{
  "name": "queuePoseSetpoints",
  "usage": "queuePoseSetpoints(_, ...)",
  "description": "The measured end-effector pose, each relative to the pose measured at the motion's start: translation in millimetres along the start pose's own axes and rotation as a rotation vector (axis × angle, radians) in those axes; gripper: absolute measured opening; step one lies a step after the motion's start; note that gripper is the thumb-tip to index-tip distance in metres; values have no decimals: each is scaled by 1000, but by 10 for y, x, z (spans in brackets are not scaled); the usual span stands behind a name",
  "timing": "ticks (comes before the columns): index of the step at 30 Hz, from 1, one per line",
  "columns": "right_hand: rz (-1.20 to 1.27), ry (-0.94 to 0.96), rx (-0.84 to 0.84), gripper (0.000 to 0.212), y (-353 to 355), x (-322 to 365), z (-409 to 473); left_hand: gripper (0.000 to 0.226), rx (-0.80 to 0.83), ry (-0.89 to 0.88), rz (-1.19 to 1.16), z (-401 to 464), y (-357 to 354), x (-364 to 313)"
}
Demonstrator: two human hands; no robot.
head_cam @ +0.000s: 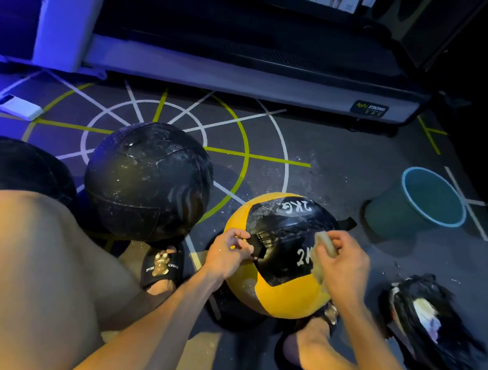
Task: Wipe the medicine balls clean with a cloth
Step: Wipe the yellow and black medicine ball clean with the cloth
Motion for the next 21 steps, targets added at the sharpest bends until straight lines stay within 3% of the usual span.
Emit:
queuePoseSetpoints(3,28,71,-63,24,-21,101,48,13,-38,-7,-42,-25,-27,70)
queuePoseSetpoints(8,-33,407,281,25,-750,516,-200,16,-40,-28,-109,-37,-30,67)
queuePoseSetpoints(14,-220,771,348,20,-829,460,-276,15,-137,-31,-158,25,45,262)
queuePoseSetpoints(18,-245,688,321,20,-870,424,-166,12,-116,-25,-181,82,9,247)
queuePoseSetpoints(21,-266,812,373,19,-936,541,-324,18,-126,-14,-184,88,-3,280)
Point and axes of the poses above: each hand's wrist, its own z-axis towards the middle knuckle, its own y-axis out of the back of the hand, x = y × z, the point moved 3 cm from there along z, towards the middle knuckle, and after that the axes turned 9 degrees about y, right-handed, at the moved point
